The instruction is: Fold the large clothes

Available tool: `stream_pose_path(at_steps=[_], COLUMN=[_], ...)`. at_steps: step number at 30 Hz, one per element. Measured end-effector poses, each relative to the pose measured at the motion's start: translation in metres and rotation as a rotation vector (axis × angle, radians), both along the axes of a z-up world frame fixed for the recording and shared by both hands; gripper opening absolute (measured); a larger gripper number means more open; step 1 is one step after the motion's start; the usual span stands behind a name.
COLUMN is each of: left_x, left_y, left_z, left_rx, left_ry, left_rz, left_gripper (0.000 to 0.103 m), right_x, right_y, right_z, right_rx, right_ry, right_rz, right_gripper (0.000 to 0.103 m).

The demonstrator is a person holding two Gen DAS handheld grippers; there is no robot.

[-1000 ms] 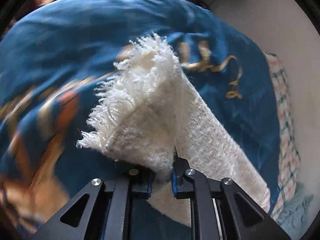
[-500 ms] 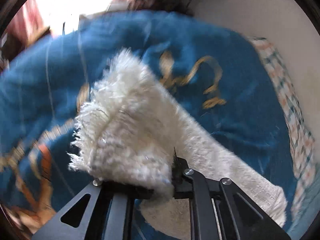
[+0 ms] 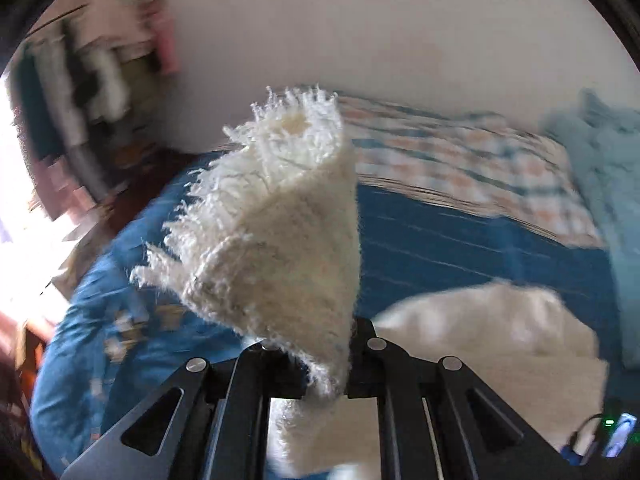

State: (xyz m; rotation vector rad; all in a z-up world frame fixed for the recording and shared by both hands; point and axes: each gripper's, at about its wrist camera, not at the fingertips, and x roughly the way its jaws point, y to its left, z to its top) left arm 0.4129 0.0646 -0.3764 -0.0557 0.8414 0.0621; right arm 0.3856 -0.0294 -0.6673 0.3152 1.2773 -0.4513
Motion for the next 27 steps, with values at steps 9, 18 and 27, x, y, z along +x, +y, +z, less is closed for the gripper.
stream_pose_path(at_steps=[9, 18, 27], left_x=[0.0, -0.019, -0.031], left_y=[-0.224, -0.309, -0.213], left_z=[-0.05, -0.107, -0.071], left_rx=[-0.171, -0.082, -0.026], left_ry=[0.214, 0.373, 0.314], left_rz=[-0.413, -0.526, -0.378], left_gripper=[0.008, 0.055, 0.1], right_x=[-0.059, -0.122, -0.091], right_y=[-0.129, -0.232, -0.269], right_z=[-0.009, -0.021, -0.002], right_rx=[-0.053, 0.043, 0.395], right_ry=[0.04, 0.048, -0.118], right_rz=[-0.199, -0.335, -0.309], right_gripper=[0.093, 0.094, 0.094])
